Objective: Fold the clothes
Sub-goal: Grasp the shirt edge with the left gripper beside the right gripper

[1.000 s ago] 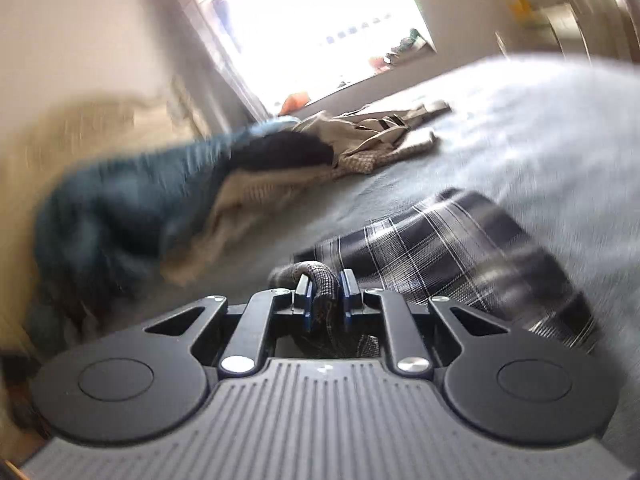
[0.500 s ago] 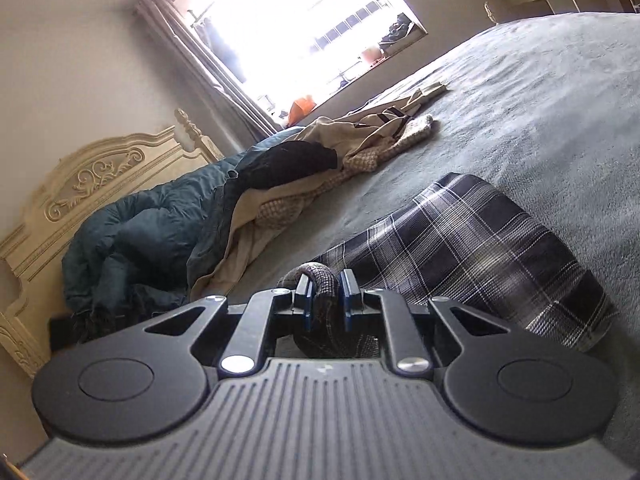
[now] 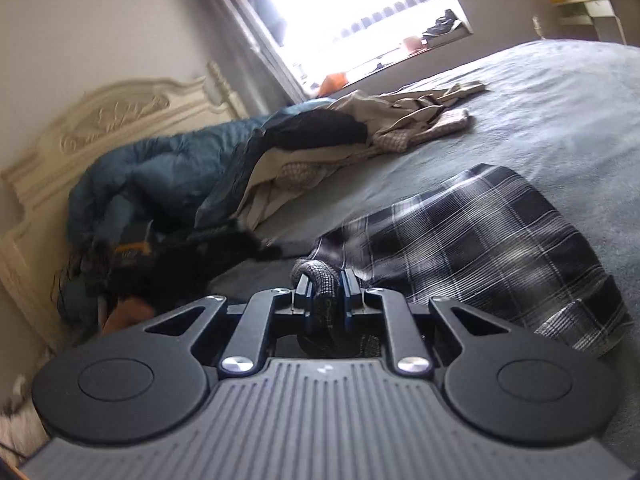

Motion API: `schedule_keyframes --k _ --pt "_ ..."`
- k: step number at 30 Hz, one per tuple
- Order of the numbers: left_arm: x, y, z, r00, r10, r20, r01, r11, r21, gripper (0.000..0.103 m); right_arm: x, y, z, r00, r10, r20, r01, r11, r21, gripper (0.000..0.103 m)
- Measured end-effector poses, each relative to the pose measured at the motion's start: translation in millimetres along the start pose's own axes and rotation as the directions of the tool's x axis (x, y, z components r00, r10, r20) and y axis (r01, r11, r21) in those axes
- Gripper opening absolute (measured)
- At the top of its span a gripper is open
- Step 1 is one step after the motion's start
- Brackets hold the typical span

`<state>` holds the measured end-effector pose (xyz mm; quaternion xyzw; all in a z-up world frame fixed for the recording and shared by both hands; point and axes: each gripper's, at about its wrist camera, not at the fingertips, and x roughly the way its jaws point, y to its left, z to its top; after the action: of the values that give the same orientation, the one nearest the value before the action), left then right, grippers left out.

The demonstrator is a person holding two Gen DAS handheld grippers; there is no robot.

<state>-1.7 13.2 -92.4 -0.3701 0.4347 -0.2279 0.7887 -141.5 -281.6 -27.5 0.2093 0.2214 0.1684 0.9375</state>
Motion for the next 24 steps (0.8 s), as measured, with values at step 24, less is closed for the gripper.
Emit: schedule_keyframes --k 24 --pt "33.4 6.4 24.2 0.996 0.070 -0.052 -0.072 0.996 -0.046 0.031 17.9 91.2 -107.2 0.981 -0.193 0.034 0.143 0.585 -0.798 0.050"
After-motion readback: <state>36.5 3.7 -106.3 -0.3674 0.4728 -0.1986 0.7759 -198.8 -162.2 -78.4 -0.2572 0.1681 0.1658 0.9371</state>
